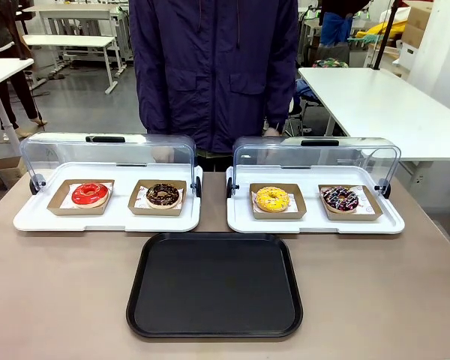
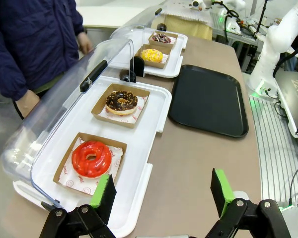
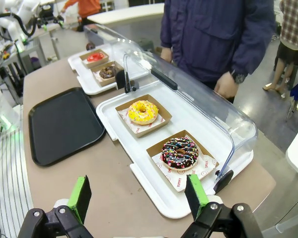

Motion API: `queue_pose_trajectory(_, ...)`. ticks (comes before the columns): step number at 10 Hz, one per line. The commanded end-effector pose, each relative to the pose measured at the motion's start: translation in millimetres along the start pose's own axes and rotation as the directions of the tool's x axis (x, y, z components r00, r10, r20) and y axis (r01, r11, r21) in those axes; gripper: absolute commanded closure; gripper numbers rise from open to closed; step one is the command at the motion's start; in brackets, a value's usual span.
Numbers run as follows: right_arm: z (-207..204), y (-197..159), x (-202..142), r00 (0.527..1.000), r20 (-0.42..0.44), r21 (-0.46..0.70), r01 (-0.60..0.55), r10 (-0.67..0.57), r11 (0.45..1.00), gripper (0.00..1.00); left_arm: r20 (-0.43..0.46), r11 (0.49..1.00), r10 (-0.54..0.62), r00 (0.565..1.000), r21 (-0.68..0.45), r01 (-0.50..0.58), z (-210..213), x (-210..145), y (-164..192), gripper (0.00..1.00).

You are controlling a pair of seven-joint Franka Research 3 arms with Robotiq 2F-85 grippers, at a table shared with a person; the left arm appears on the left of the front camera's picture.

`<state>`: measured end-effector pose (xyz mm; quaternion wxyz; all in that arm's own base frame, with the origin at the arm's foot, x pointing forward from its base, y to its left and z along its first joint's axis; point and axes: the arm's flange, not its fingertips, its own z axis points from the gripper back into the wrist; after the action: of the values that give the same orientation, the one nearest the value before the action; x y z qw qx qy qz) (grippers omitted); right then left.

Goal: Move the third donut from the left to the tray.
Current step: Pick up the Paper togo box containing the Donut indicated by the person and place it on the Handle tray.

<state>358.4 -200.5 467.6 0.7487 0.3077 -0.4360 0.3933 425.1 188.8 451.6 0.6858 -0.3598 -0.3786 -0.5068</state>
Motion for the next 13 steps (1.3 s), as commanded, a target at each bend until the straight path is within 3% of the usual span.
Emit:
queue_pose_trajectory(1,-1.6,-1.4,0.3,0.999,0.027,-0.003,-0.019,0.02,1.0,0.0,-0.005,1.0,0.002,1.0,0.0,-0.002,0.5,1.6,-2.0,0.0)
queue_pose_trajectory(13,-1.6,-1.4,0.3,0.999,0.027,-0.003,-0.019,0.02,1.0,0.0,-0.005,1.0,0.002,1.0,0.0,-0.002,0.5,1.6,-2.0,0.0)
